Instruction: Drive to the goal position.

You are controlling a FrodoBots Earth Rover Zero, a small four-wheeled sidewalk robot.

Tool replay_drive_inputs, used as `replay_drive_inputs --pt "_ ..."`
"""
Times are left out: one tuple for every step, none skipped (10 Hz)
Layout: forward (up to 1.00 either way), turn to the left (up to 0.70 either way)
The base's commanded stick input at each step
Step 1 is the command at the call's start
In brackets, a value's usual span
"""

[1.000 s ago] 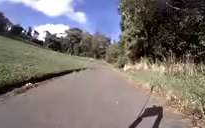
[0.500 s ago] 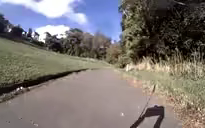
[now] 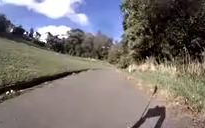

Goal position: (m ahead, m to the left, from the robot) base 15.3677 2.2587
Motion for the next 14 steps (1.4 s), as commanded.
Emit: replay_drive_inputs --pt "0.7 0.0" --pt "0.7 0.0" --pt "0.7 0.0" --pt "0.7 0.0" --pt "0.7 0.0" --pt "0.7 0.0" --pt "0.7 0.0" --pt "0.7 0.0" --pt "0.7 0.0" --pt "0.7 0.0" --pt "0.7 0.0" --pt "0.7 0.0" --pt "0.7 0.0" --pt "0.7 0.0"
